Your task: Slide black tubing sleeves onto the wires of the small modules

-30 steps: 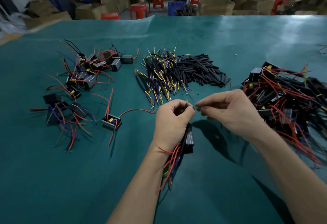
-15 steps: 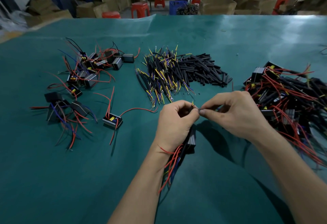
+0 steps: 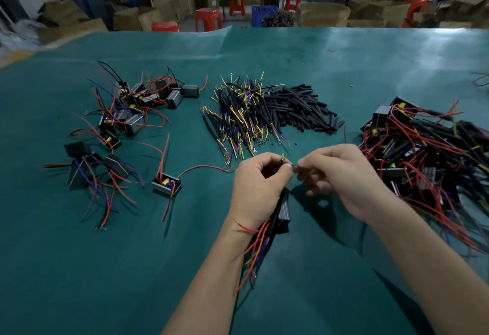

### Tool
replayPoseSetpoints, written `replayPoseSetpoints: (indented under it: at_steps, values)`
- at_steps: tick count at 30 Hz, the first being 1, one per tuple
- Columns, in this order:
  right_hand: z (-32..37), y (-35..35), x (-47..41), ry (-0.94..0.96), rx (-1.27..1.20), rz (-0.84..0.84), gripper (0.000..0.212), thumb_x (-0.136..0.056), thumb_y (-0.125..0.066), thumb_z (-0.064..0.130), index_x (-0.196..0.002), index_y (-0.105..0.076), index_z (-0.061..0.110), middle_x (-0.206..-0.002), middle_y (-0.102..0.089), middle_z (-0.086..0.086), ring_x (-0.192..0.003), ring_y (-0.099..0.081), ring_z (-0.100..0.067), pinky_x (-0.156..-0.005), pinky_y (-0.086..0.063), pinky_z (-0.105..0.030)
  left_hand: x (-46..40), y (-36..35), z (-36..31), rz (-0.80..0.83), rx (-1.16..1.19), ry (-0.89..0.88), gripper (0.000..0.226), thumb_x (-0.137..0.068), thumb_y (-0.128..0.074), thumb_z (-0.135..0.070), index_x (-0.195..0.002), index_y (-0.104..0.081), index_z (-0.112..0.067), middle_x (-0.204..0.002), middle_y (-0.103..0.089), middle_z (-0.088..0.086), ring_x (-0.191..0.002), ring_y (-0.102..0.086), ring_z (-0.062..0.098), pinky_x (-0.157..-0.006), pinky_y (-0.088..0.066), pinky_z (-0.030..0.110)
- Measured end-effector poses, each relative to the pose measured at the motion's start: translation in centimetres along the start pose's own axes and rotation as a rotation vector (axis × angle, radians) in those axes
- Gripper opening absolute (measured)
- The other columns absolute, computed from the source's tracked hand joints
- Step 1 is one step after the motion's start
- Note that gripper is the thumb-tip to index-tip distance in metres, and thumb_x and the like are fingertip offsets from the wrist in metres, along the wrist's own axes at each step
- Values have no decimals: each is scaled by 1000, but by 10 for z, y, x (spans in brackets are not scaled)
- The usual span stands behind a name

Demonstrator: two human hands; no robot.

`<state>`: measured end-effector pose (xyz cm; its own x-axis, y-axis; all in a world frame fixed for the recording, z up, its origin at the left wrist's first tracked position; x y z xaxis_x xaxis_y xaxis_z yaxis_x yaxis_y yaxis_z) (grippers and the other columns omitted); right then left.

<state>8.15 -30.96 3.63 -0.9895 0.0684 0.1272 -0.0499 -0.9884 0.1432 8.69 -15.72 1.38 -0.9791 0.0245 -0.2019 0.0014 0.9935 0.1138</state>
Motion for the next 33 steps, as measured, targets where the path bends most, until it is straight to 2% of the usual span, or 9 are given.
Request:
replayPoseSetpoints:
  at_steps: [2,5,15,19,23,26,28,31,33]
  values:
    - [10,9,2,363,381,-91,12,-82,-77,7,-81,-80,19,-71,-74,6,-63,-66,-12,-58,-54,-24,-1,0,1,-29,-5,22,19,-86,-70,-2,-74,-70,-17,-62,-62,-10,-58,-52,0,-62,-44,17]
    - [15,9,7,699,681,-120,23,-75,-86,8,-92,-81,22,-81,-73,12,-72,-67,-7,-62,-54,-23,-1,0,2,-33,-16,41,22,-87,-70,-3,-73,-70,-19,-60,-61,-11,-57,-51,-2,-60,-43,15]
    - [15,2,7,850,841,-127,4,-86,-80,22,-83,-81,19,-73,-71,5,-67,-62,-17,-63,-51,-35,-2,1,-1,-22,4,31,20,-88,-69,-1,-74,-69,-15,-66,-64,-2,-61,-53,6,-61,-44,17]
    - [9,-1,3,577,678,-148,19,-85,-75,21,-66,-73,22,-56,-64,7,-53,-56,-11,-57,-47,-30,0,0,-2,-13,-21,12,18,-87,-70,-1,-74,-71,-14,-69,-67,-2,-63,-55,4,-65,-46,18]
    - [-6,-6,-5,-47,-2,-36,34,-84,-66,8,-50,-67,12,-46,-46,1,-37,-39,-12,-39,-37,-22,2,-2,-1,8,-34,-21,10,-86,-71,-2,-80,-75,-9,-77,-73,2,-70,-61,8,-72,-50,25]
    - [-11,-10,-3,-284,-276,32,30,-83,-66,8,-53,-70,10,-51,-49,-1,-39,-41,-11,-37,-36,-19,1,-1,-1,4,-29,-24,18,-87,-70,0,-78,-73,-15,-71,-69,-5,-66,-58,4,-68,-46,20]
    - [-10,-8,-4,-178,-219,32,28,-86,-67,8,-59,-75,9,-54,-57,-1,-44,-49,-12,-40,-43,-23,0,0,1,-23,-18,-13,19,-88,-69,-1,-77,-72,-16,-69,-68,-7,-65,-58,4,-68,-46,19]
    - [2,6,-3,352,423,-169,15,-86,-74,9,-81,-82,20,-68,-72,12,-58,-63,-2,-59,-49,-14,-2,0,3,-51,-38,-8,14,-88,-70,-4,-79,-72,-15,-69,-66,-7,-65,-57,6,-68,-46,20]
    - [7,8,0,620,623,-175,17,-82,-81,10,-93,-81,23,-77,-71,20,-71,-66,-2,-67,-46,-8,-3,0,5,-51,-32,3,13,-89,-70,-5,-80,-71,-14,-70,-66,-6,-66,-57,8,-69,-46,23]
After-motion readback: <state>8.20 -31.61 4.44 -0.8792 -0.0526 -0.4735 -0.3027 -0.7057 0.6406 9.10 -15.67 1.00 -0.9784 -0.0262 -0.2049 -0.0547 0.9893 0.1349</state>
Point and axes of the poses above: each hand's wrist, its own x-axis away from the middle knuckle, its own y-axis out of the back of the hand, z = x × y, the point moved 3 cm from there along -x, towards the middle knuckle
